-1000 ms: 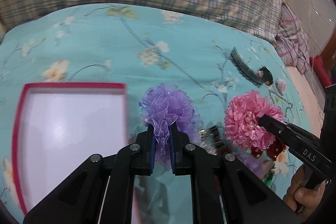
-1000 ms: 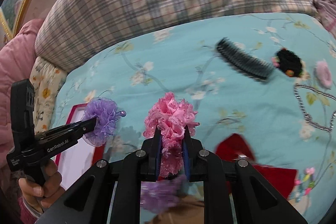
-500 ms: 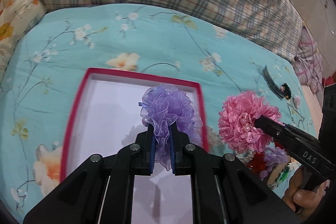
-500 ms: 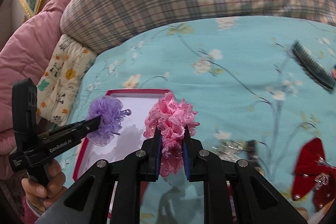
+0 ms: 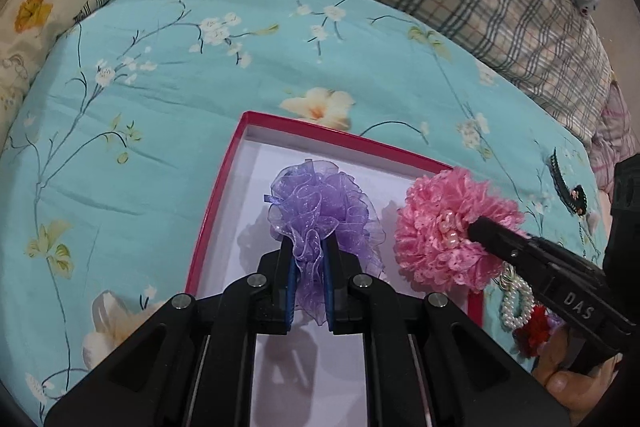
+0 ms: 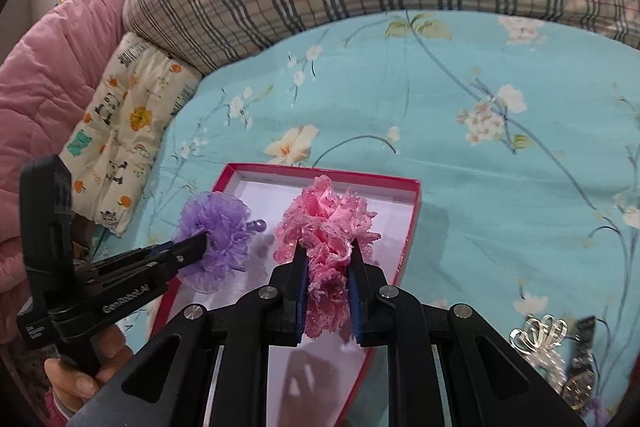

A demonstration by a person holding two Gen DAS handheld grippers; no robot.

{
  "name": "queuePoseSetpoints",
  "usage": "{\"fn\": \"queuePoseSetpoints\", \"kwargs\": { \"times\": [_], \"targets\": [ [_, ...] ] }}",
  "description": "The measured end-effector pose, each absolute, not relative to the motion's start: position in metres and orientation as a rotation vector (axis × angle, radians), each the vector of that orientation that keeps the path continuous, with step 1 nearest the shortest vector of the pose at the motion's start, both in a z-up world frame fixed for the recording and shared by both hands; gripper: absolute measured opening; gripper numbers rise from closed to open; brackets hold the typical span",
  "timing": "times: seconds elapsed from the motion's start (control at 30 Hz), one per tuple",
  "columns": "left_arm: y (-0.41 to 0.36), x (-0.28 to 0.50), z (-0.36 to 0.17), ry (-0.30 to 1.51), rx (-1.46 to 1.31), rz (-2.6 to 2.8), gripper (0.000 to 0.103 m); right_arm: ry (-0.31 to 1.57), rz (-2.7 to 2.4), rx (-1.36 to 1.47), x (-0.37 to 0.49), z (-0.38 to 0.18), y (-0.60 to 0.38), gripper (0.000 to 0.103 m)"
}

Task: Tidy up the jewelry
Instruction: 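Carry both scrunchies over the red-rimmed tray with both tools, then open both tools to drop the scrunchies into the tray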

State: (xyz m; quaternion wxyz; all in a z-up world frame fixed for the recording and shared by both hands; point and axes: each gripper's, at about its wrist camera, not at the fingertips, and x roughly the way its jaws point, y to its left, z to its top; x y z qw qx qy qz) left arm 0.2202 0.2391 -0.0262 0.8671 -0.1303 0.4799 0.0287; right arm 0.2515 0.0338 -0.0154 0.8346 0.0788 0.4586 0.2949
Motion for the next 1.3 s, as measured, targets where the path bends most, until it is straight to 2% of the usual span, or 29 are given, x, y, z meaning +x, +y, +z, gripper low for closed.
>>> {"fn": "queuePoseSetpoints", "kwargs": {
  "times": [0.2,0.33,0.43,0.5,0.57,0.63,0.73,0.8,0.9,1.0,1.07,1.3],
  "targets": [
    [0.246,0.231,-0.04,1.025,-0.28,0.072,0.009,1.011,0.596,0.132,0.262,-0.036,0.043,0.017],
    [0.25,0.236,-0.051,1.047,-0.288,0.091,0.01,1.026,0.584,0.117,0.267,-0.042,0.044,0.022],
    [0.252,0.234,-0.053,1.051,-0.297,0.098,0.015,1.024,0.591,0.115,0.267,-0.042,0.043,0.024],
    [0.254,0.233,-0.054,1.054,-0.298,0.108,0.024,1.016,0.592,0.109,0.266,-0.04,0.044,0.026],
    [0.255,0.231,-0.053,1.051,-0.292,0.117,0.028,1.004,0.585,0.1,0.266,-0.038,0.044,0.032],
    [0.256,0.23,-0.054,1.054,-0.284,0.122,0.033,0.998,0.584,0.09,0.265,-0.036,0.043,0.042],
    [0.255,0.228,-0.052,1.053,-0.28,0.123,0.034,0.994,0.583,0.079,0.263,-0.035,0.043,0.042],
    [0.253,0.226,-0.049,1.05,-0.277,0.121,0.046,0.994,0.582,0.082,0.263,-0.034,0.043,0.042],
    [0.249,0.222,-0.045,1.048,-0.256,0.124,0.054,0.99,0.579,0.091,0.26,-0.031,0.04,0.043],
    [0.245,0.218,-0.042,1.052,-0.231,0.135,0.066,0.98,0.586,0.104,0.256,-0.027,0.036,0.05],
    [0.244,0.216,-0.041,1.057,-0.229,0.135,0.066,0.972,0.568,0.106,0.254,-0.023,0.033,0.054],
    [0.24,0.2,-0.027,1.039,-0.24,0.136,0.066,0.957,0.555,0.148,0.236,-0.01,0.005,0.054]
  ]
}}
